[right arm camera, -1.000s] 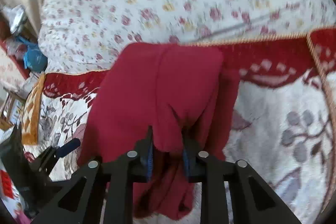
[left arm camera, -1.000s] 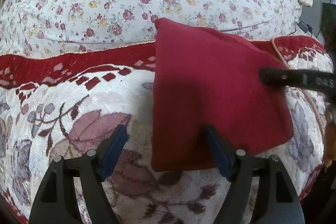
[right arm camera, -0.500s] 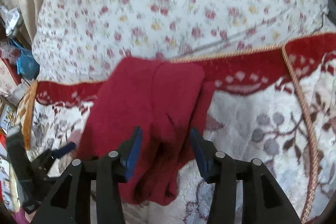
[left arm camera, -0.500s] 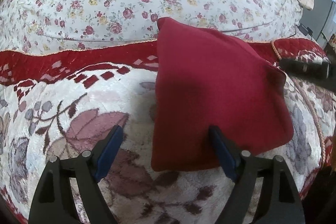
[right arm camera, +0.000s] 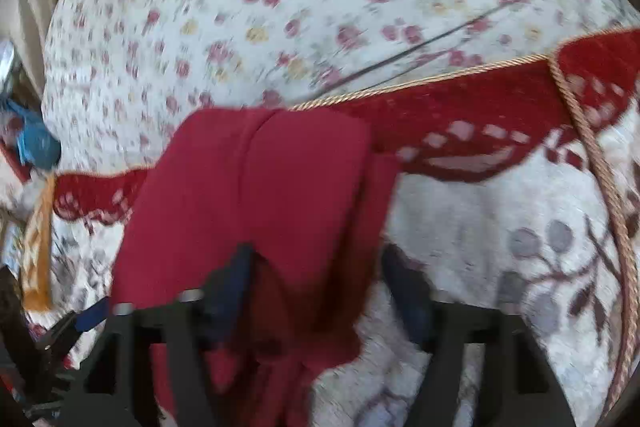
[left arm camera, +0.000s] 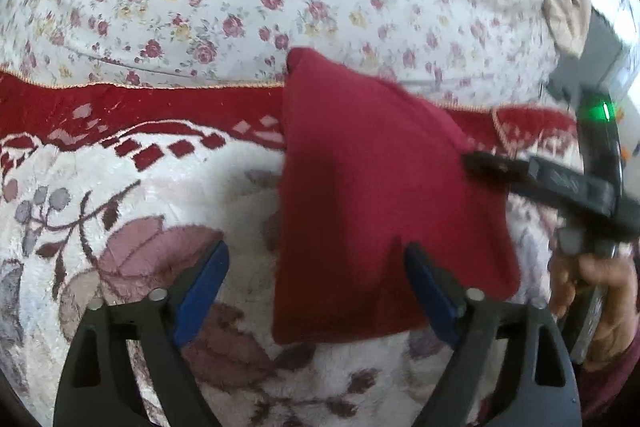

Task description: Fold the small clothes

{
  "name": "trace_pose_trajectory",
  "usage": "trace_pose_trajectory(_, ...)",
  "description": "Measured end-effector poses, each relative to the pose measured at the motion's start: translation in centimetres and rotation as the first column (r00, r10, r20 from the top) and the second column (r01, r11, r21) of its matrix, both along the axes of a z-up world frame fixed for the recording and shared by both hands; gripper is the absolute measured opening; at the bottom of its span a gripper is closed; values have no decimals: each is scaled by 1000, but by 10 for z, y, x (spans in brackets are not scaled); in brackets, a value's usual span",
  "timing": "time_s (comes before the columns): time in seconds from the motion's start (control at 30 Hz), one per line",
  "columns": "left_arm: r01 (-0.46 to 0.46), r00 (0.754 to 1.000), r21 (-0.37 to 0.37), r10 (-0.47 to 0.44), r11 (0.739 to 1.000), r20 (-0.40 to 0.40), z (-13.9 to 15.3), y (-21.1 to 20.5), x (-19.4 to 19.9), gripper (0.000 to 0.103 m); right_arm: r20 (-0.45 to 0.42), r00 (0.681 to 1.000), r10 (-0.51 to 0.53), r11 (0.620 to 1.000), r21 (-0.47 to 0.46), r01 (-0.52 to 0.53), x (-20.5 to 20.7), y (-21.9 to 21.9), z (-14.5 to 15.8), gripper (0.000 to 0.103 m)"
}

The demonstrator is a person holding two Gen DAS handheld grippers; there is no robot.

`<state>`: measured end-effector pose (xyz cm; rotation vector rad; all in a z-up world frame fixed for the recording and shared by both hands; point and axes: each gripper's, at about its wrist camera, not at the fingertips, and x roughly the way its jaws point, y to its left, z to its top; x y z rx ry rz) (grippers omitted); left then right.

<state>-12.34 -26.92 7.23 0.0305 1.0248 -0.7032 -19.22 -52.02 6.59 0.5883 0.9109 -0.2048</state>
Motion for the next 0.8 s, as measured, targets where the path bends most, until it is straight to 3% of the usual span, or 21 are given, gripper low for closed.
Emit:
trace_pose_trajectory(0.1,-36,998,-56,34,998,-52,-2,3,14,95,38,999,13,995,103,-17,-5,-8,-10,92)
trace_pose_trajectory(0.27,-29,992,-55,22,998,-128,-22,-7,33,95,52,998,43,975,216,-53,8,-11,-39,95)
trace_pose_trajectory(0.37,-41,980,-93,22,995,-196,-35,-10,44,101,103,992,67,973,215,-88,16,-9,-39,96)
trace_pose_trajectory(0.53,-8,987,-105,-9,994,-163,-37,-19,43,102,135,987,92,976,184,-116,28,-2,-43,93)
trace_pose_trajectory(0.6,13,988,-118,-31,993,-151,-36,-21,40,81,156,983,97,977,172,-124,29,1,-40,70)
trace_pose_trajectory(0.63,46,986,-134,-66,990,-152,-34,-23,38,56,162,981,102,976,173,-130,29,1,-37,64)
trace_pose_trajectory(0.7,66,991,-113,-79,991,-112,-23,-26,29,51,162,981,109,980,146,-133,28,6,-29,52)
trace_pose_trajectory(0.8,71,994,-102,-78,992,-76,-7,-21,15,43,180,978,106,980,150,-134,19,13,-15,44)
